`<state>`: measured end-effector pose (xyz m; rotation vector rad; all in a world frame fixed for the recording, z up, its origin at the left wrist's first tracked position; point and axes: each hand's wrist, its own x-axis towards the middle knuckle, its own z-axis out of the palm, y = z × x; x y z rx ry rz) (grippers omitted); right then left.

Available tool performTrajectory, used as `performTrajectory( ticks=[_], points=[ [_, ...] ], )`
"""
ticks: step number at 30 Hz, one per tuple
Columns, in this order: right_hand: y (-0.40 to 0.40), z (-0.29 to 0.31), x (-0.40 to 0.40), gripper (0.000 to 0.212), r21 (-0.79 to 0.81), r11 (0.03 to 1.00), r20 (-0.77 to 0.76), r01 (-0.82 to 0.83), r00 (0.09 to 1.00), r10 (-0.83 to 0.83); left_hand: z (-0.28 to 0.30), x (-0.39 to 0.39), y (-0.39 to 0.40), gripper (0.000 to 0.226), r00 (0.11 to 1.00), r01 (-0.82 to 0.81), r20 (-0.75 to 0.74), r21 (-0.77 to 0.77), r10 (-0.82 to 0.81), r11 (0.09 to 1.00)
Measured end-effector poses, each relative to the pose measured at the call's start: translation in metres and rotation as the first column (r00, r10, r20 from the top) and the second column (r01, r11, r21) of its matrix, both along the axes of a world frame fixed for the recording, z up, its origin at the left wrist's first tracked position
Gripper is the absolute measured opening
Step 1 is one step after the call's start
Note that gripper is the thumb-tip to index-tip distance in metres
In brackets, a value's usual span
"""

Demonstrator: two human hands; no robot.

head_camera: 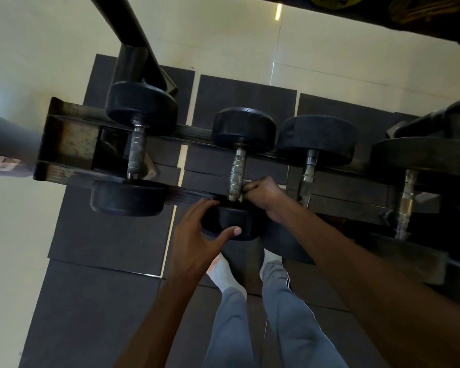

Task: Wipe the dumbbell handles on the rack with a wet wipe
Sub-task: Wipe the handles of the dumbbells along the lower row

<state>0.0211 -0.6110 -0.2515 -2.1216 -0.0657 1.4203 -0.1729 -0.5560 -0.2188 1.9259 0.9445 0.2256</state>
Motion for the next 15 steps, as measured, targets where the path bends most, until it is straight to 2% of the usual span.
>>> performTrajectory(
  ticks=[4,8,10,12,15],
  points=[
    [-0.002,0.009,-0.006,0.019,0.018,0.994,-0.030,0.106,0.994,-0.106,0.000,-0.001,0.000,0.068,1.000,-0.003,0.003,0.000,0.003,1.000],
    [-0.011,0.012,0.002,0.008,0.107,0.982,-0.210,0.156,0.969,-0.131,-0.002,-0.001,-0.001,0.068,1.000,-0.009,0.001,-0.009,0.009,1.000],
    [-0.011,0.006,0.001,0.007,0.114,0.979,-0.188,0.169,0.971,-0.145,-0.002,0.000,-0.001,0.069,1.000,-0.010,-0.002,-0.010,0.010,1.000],
    [-0.010,0.001,0.000,0.008,0.091,0.985,-0.128,0.147,0.983,-0.135,-0.001,0.000,-0.001,0.069,1.000,-0.009,-0.003,-0.011,0.009,1.000],
    [-0.014,0.006,0.011,0.011,0.099,0.995,-0.114,-0.017,0.993,0.028,0.000,-0.001,0.000,0.070,1.000,-0.009,-0.014,-0.017,0.008,1.000]
  ],
)
